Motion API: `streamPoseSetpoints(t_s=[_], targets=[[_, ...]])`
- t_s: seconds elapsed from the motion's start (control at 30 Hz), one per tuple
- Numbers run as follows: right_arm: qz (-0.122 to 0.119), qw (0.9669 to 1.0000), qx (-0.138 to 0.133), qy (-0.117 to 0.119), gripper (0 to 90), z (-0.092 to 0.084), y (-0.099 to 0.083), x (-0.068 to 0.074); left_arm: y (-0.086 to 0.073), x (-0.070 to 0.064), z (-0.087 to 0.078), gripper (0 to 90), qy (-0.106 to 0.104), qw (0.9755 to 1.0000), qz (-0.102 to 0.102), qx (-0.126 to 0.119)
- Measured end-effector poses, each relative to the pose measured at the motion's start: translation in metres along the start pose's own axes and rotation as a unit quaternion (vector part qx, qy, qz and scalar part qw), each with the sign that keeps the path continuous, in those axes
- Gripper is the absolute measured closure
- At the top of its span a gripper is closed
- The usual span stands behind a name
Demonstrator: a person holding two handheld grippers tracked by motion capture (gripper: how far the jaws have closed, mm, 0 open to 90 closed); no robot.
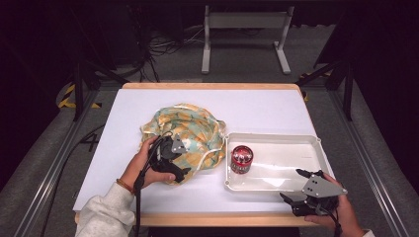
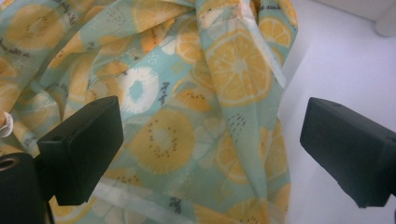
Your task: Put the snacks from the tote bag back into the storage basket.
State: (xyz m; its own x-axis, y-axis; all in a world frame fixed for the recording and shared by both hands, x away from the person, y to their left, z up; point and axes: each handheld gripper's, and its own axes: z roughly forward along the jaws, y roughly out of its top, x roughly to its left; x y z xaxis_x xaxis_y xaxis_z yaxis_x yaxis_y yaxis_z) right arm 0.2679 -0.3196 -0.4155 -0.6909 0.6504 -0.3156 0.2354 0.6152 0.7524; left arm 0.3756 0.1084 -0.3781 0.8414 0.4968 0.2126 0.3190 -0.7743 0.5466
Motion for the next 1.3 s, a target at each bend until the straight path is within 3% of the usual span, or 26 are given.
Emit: streamPoseSetpoints(t_s=[0.23, 0.67, 0.97, 1.13, 1.3], targets=[[0.0, 1.0, -0.001, 0.0, 11.5, 0.0, 0.0, 0.0, -0.014, 0.002, -0.003, 6.8, 0.009, 0.9999, 0.001, -0.012], [0.001, 1.0, 0.0, 0.0, 11.5, 0.0, 0.0, 0.0, -0.048, 0.008, -0.013, 6.7, 0.022, 0.9989, -0.027, -0.031], [-0.004, 1.0, 0.002, 0.0, 11.5, 0.001, 0.001, 0.001, -0.075, 0.012, -0.019, 6.4, 0.038, 0.9977, -0.032, -0.046], [-0.006, 1.0, 0.003, 0.002, 11.4, 0.003, 0.002, 0.001, -0.09, 0.014, -0.024, 6.4, 0.045, 0.9955, -0.052, -0.066], [-0.008, 1.0, 0.002, 0.004, 11.4, 0.003, 0.004, 0.001, -0.109, 0.017, -0.024, 6.3, 0.046, 0.9938, -0.074, -0.07]])
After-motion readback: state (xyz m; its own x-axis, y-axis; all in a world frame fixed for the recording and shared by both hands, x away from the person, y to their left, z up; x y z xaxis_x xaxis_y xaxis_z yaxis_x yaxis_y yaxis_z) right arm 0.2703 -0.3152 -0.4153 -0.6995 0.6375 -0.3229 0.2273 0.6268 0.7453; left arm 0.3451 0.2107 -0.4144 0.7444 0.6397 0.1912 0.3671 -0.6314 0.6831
